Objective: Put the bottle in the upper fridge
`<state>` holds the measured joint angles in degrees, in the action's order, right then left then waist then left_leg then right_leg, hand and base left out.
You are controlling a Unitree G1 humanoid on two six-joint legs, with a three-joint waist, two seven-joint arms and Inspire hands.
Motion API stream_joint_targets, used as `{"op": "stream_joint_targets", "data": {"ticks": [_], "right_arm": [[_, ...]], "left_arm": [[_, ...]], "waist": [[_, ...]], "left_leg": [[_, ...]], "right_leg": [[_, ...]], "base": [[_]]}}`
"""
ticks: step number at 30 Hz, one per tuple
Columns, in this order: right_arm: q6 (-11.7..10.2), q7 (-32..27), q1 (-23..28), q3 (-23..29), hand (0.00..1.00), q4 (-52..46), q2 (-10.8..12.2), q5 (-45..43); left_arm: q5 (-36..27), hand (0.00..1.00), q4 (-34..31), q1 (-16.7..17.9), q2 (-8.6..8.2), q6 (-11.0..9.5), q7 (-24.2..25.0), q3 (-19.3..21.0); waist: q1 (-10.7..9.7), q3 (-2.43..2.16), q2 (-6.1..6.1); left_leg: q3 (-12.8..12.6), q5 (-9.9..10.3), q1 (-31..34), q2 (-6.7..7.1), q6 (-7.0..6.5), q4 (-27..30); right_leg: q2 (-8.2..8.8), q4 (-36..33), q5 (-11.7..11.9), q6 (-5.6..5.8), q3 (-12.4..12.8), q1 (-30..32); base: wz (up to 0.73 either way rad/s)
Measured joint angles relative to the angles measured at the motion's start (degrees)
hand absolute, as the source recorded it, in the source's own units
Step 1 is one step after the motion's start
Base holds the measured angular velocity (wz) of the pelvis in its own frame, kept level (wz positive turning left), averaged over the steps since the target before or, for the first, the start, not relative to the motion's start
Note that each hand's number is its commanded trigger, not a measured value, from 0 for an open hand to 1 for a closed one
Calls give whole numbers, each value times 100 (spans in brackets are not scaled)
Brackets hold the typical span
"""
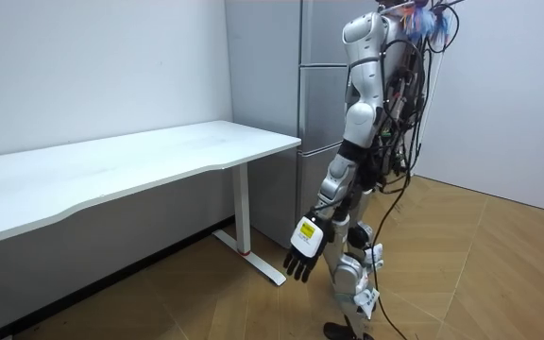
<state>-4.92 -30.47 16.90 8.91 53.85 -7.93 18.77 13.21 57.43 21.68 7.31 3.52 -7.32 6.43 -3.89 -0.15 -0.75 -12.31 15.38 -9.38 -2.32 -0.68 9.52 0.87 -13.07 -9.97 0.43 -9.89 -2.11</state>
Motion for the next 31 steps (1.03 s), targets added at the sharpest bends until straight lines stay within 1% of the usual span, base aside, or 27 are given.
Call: {"op": "stream_joint_targets", "data": {"ticks": [1,3,4,6,8,9,11,13,16,19,21,23,25,26,27,31], "right_arm": [[14,113,19,-148,0,21,-4,-313],[20,334,18,-345,0,145,-18,-617],[74,487,17,-456,0,213,-17,-865],[92,690,10,-595,0,238,-8,-1226],[109,877,0,-664,0,239,-8,-1668],[130,988,-30,-707,0,239,-11,-1951],[135,1146,-65,-803,0,241,-21,-2276],[160,1326,-135,-1002,0,256,-22,-2604],[215,1515,-286,-1119,0,395,-15,-2866],[340,1723,-366,-1115,0,425,-16,-2944],[381,1853,-382,-1116,0,431,-16,-3027],[385,1930,-390,-1116,0,476,-18,-3065],[493,2051,-390,-1117,0,522,-22,-3069],[510,2077,-393,-1117,0,539,-22,-3072],[532,2117,-395,-1117,0,572,-23,-3081],[591,2196,-414,-1109,0,695,-29,-3085]], "left_arm": [[17,0,5,5,1,4,0,-28],[-6,0,13,10,15,12,0,-172],[17,0,14,7,8,12,0,-251],[114,0,14,-8,7,17,0,-332],[203,0,46,-26,3,30,1,-334],[277,0,56,-52,2,48,1,-335],[281,0,59,-107,-2,91,1,-343],[281,0,59,-157,-2,132,0,-377],[348,0,59,-205,-12,165,0,-445],[530,0,58,-273,-12,240,0,-442],[554,0,59,-316,-12,275,1,-443],[581,0,59,-351,-11,314,1,-442],[673,0,59,-427,-11,358,1,-443],[682,0,58,-443,-11,360,1,-443],[718,0,58,-456,-11,359,1,-446],[740,0,59,-455,-11,367,1,-444]], "waist": [[58,-1,-6],[92,1,-10],[117,0,-14],[122,4,-22],[136,2,-32],[160,8,-40],[227,14,-49],[285,14,-46],[314,16,-35],[320,24,-24],[314,27,-18],[288,48,4],[288,66,37],[287,69,43],[290,70,47],[282,69,47]], "left_leg": [[-21,0,-2,2,0,-2],[-8,0,-9,7,0,1],[6,1,-23,8,-1,1],[65,1,-18,10,-1,-1],[105,1,-25,7,0,5],[145,0,-16,5,1,4],[142,-1,-11,3,3,0],[138,-3,-17,1,6,3],[150,-3,-17,7,5,14],[163,-3,-15,9,5,22],[172,-4,-16,10,5,25],[221,-4,-16,12,4,40],[292,-4,-18,14,3,68],[301,-4,-17,17,4,69],[308,-4,-16,35,4,69],[318,-4,-15,41,4,84]], "right_leg": [[-4,3,0,0,12,-14],[-4,38,3,5,1,-59],[5,55,2,7,-66,-98],[18,91,1,9,-146,-135],[13,127,2,9,-184,-181],[11,129,1,9,-194,-177],[9,127,-5,6,-199,-174],[7,127,-9,4,-195,-185],[16,133,-9,5,-195,-200],[26,139,-15,10,-214,-210],[35,137,-19,8,-245,-215],[62,135,-35,12,-296,-245],[75,135,-52,21,-319,-273],[73,134,-57,23,-323,-275],[70,131,-64,29,-322,-277],[72,126,-69,31,-324,-290]], "base": [[-7],[4],[13],[18],[14],[6],[2],[0],[0],[2],[3],[12],[11],[7],[4],[0]]}}
